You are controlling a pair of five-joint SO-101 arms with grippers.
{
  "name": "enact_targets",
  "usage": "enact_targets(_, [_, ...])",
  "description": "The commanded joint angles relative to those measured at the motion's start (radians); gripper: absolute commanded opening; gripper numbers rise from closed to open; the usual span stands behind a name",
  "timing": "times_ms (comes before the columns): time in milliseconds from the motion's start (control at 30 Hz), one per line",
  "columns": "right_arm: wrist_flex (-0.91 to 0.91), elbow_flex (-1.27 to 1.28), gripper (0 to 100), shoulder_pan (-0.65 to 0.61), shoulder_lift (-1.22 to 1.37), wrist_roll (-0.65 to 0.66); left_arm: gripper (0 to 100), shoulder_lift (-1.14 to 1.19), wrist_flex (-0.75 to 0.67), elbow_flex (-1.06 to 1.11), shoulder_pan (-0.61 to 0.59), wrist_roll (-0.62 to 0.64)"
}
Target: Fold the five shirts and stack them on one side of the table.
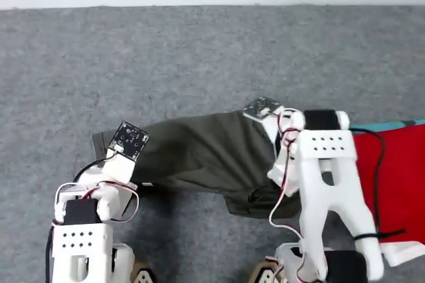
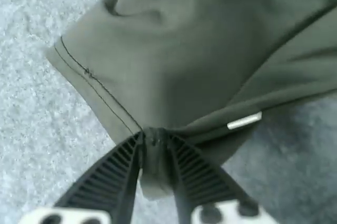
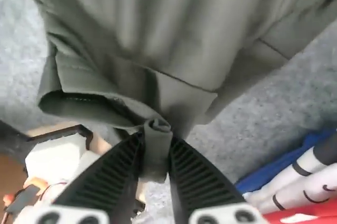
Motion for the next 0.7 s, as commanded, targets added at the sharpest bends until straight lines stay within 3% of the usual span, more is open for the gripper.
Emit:
enact_targets(0, [-0.013,0.012,16.2,0.076,-0.027,0.012,13,-0.009,0.008,-0.048,0.002,-0.015])
enact_targets(100, [0.018,0.017,19.1,0.11,-0.033,0.017,18,-0.009,0.008,-0.05,0.0,-0.015])
enact_targets(200, [0.068,0.014,19.2,0.108,-0.033,0.017,18,-0.012,0.021,-0.099,-0.009,-0.011])
enact_targets(367, [0.085,0.012,19.1,0.114,-0.101,0.015,18,-0.008,0.061,-0.286,-0.129,-0.011])
enact_targets(667, [0.082,0.02,19.1,0.113,-0.243,0.012,18,-0.006,0.048,-0.315,-0.193,-0.012])
